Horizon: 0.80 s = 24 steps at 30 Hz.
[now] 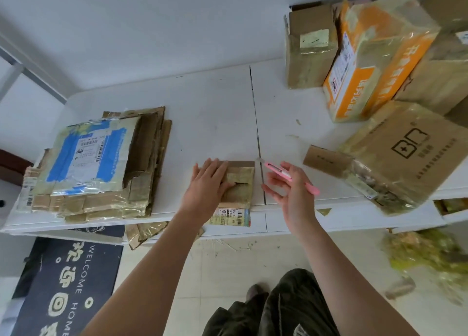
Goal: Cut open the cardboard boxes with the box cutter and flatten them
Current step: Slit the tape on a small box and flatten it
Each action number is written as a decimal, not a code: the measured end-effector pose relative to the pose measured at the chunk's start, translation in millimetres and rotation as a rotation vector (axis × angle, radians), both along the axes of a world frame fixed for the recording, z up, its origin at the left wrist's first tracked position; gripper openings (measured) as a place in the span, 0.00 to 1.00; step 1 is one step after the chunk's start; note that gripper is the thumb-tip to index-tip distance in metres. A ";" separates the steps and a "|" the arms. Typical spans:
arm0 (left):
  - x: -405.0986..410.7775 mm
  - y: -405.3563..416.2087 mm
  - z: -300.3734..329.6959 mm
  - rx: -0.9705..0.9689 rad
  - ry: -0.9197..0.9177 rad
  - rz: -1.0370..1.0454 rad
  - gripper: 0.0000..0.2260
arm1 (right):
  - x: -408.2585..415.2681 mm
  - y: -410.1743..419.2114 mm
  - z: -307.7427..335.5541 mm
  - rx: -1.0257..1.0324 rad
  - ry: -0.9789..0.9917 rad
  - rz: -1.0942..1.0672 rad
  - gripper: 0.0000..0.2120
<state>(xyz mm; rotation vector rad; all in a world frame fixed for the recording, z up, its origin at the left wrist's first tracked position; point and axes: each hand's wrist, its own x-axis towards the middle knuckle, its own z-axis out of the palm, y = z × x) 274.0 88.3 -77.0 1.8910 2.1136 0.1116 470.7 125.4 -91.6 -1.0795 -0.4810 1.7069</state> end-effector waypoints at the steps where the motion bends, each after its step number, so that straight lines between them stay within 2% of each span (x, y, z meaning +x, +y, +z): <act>1: -0.3 -0.2 -1.6 0.031 -0.026 0.009 0.25 | -0.5 -1.8 -0.4 -0.002 0.031 0.010 0.10; 6: 3.3 -2.9 -2.5 0.166 -0.078 0.033 0.21 | -4.8 -10.4 -5.1 0.103 -0.052 -0.038 0.05; 10: 9.0 -2.3 -5.3 0.243 -0.072 0.063 0.18 | -11.0 -14.3 -7.6 0.138 -0.103 0.006 0.02; 24: 11.3 -1.6 -12.1 0.271 -0.070 0.094 0.17 | -25.1 -23.8 -16.6 0.179 -0.216 -0.053 0.04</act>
